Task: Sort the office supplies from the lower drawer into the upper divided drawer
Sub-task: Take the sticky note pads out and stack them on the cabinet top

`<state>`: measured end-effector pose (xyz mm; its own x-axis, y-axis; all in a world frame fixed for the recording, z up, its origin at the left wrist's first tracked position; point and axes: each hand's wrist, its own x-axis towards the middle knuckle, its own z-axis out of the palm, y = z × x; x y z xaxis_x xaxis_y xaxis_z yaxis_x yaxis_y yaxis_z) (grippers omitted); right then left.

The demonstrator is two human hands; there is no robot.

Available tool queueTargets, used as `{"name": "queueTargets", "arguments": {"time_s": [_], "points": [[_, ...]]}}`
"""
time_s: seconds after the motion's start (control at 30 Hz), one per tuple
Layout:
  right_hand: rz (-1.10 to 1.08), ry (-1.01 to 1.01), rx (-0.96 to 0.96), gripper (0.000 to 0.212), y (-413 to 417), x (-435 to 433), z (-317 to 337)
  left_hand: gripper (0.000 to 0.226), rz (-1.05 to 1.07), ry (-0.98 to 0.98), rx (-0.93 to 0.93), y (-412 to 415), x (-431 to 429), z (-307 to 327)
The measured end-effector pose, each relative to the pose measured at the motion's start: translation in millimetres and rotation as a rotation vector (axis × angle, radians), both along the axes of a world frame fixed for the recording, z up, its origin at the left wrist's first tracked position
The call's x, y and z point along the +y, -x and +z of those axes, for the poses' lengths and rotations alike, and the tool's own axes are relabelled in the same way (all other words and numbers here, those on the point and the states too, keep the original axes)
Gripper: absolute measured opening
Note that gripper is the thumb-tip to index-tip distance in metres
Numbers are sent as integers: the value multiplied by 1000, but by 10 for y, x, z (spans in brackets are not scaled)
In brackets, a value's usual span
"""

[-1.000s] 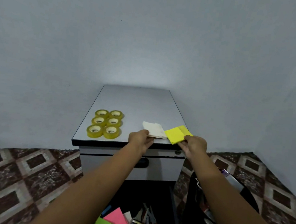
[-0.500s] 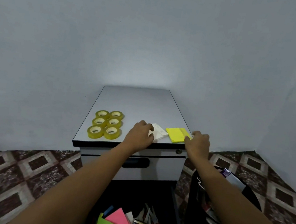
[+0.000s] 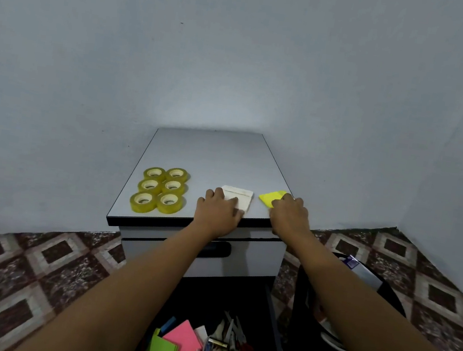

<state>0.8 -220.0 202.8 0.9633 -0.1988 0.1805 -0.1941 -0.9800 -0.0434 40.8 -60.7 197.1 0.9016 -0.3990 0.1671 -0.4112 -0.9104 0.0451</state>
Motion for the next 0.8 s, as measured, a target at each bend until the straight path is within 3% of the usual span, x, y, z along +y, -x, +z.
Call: {"name": "queueTargets", "arguments": {"time_s": [0.27,0.5,0.8], "points": [[80,-69,-11,34,-1,-182,23,42,-31,123,37,91,-76,-25],[87,91,25,43,5,-25,-50,44,0,105,31,172,-48,-77],[128,-54,-20,43,3,-65,-74,45,-39,113,89,155,-69,-64]]}}
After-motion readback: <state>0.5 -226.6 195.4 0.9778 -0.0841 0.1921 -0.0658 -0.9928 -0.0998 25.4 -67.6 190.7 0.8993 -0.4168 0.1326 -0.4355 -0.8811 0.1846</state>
